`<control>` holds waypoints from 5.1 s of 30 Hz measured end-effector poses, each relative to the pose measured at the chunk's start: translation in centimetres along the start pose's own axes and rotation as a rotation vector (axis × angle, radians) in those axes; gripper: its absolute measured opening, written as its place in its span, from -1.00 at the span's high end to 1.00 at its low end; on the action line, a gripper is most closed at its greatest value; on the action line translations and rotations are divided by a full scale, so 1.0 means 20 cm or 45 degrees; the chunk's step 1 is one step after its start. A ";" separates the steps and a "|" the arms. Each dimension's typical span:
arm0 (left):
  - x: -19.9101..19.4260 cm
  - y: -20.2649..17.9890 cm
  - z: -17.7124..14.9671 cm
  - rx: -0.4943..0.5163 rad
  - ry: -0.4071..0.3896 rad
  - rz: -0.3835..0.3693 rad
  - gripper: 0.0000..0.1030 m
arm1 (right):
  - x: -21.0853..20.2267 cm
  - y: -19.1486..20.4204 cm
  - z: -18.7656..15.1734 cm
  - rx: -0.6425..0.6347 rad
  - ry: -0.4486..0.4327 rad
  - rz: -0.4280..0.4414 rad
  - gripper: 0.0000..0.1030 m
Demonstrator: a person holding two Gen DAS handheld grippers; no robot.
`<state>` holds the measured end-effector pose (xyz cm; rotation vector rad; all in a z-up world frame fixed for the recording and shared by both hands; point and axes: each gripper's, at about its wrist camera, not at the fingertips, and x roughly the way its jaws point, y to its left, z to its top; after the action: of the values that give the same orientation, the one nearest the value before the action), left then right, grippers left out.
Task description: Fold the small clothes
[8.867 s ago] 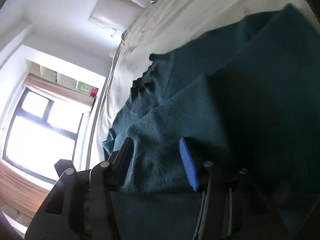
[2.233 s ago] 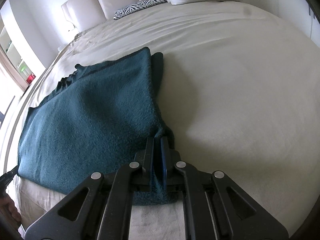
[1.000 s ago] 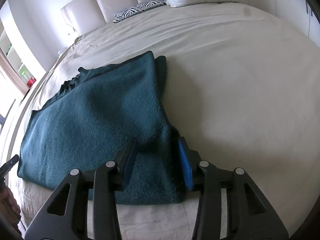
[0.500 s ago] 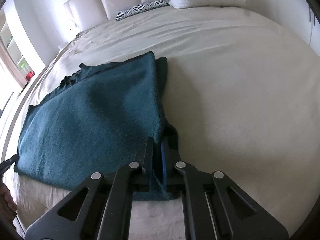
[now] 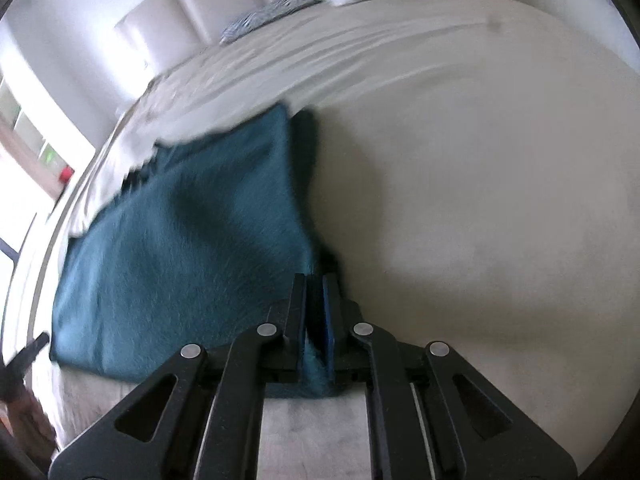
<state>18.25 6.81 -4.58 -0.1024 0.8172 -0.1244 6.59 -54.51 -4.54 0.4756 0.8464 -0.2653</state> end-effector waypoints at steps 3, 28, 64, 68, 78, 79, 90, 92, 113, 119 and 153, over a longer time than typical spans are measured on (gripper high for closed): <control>-0.03 -0.15 0.10 0.120 -0.071 0.046 0.13 | -0.12 -0.01 0.07 0.074 -0.141 -0.030 0.03; 0.83 -0.16 0.39 -0.098 0.103 -0.425 0.29 | 0.69 -0.01 0.43 0.665 -0.042 0.682 0.59; 0.37 -0.39 -0.08 0.216 0.180 -0.227 -0.20 | 0.02 0.12 0.26 0.319 -0.071 0.519 0.14; 0.37 -0.39 -0.09 0.219 0.180 -0.224 -0.20 | 0.16 0.44 0.32 0.175 0.029 0.649 -0.02; 0.38 -0.40 -0.09 0.243 0.167 -0.205 -0.21 | 0.46 0.51 0.23 0.240 0.225 0.720 0.08; 0.39 -0.40 -0.09 0.245 0.166 -0.203 -0.21 | 0.46 0.46 0.23 0.275 0.210 0.743 0.09; 0.39 -0.42 -0.10 0.254 0.162 -0.192 -0.21 | 0.20 -0.19 0.26 0.530 -0.036 0.498 0.05; 0.39 -0.42 -0.10 0.255 0.163 -0.190 -0.22 | 0.08 -0.29 0.24 0.546 -0.091 0.430 0.04; 0.46 -0.50 0.08 0.044 0.257 -0.356 -0.37 | -0.12 -0.38 -0.28 0.982 0.062 0.541 -0.20; 0.49 -0.50 0.10 0.025 0.279 -0.372 -0.41 | -0.02 -0.32 -0.23 1.078 0.041 0.585 -0.23; 0.53 -0.16 0.16 -0.389 0.300 -0.732 -0.40 | 0.24 0.55 0.25 0.449 -0.099 0.365 0.77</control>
<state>27.62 2.10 -9.63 -0.6210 1.0201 -0.5618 17.46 -47.69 -2.07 0.9021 0.6465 -0.1662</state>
